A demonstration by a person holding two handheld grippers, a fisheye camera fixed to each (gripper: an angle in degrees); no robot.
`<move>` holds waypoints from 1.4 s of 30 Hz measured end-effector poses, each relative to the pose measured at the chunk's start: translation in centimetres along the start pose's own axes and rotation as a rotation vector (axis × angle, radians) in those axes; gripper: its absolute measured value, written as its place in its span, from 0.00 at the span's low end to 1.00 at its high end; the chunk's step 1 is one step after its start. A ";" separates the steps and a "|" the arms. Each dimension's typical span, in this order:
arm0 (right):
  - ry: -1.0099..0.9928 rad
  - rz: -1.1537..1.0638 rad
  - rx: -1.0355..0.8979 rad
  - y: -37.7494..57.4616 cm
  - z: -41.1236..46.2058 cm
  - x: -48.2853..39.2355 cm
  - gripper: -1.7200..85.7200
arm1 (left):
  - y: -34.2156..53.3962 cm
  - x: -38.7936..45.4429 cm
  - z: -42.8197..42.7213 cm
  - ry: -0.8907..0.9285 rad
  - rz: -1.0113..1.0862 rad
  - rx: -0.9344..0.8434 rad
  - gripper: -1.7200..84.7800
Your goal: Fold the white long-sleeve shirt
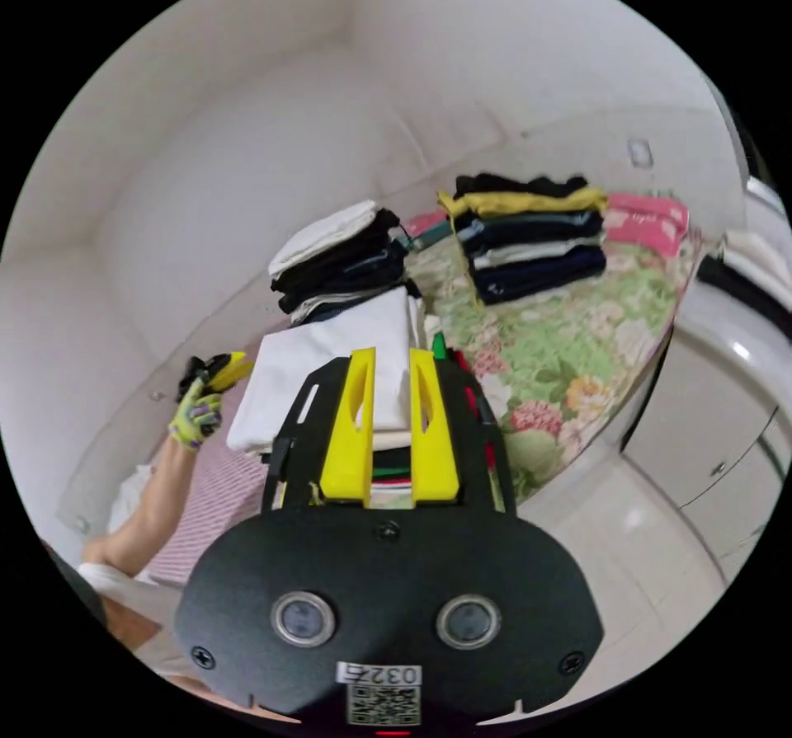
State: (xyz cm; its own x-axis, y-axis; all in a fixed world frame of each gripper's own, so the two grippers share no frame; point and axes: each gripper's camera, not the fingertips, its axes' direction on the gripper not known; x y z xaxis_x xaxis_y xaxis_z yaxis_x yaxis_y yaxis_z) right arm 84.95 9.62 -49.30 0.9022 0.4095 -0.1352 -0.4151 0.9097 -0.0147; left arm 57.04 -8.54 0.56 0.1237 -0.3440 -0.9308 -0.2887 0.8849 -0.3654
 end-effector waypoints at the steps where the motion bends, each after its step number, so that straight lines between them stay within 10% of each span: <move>1: 0.023 -0.040 0.013 -0.3 0.2 -1.3 0.08 | 0.2 2.1 0.1 -0.051 0.079 0.007 0.05; 11: 0.576 -0.356 -0.311 -3.8 19.7 -14.4 0.01 | 6.9 14.0 19.6 -0.858 0.587 -0.190 0.01; 22: 0.549 -0.353 -0.217 -1.9 22.7 -14.9 0.01 | 9.2 14.0 17.8 -0.708 0.498 -0.143 0.01; 29: 0.582 -0.365 -0.193 -1.2 23.0 -15.9 0.01 | 24.6 16.5 0.1 -0.359 0.660 -0.030 0.01; 36: 0.663 -0.249 -0.218 -2.7 20.6 -17.2 0.01 | 47.7 10.6 -22.4 -0.534 0.578 -0.097 0.01; 42: 0.458 -0.413 0.299 2.8 8.7 -28.1 0.01 | 62.9 5.9 -43.9 -0.774 0.098 0.168 0.01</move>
State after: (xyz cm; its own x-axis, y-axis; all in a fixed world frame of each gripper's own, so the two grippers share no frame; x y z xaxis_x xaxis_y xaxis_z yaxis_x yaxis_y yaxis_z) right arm 59.46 1.26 -36.93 0.8122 0.0141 -0.5832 0.0617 0.9920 0.1100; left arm -2.03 31.30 -28.34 0.7474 -0.0010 -0.6644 -0.1929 0.9566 -0.2185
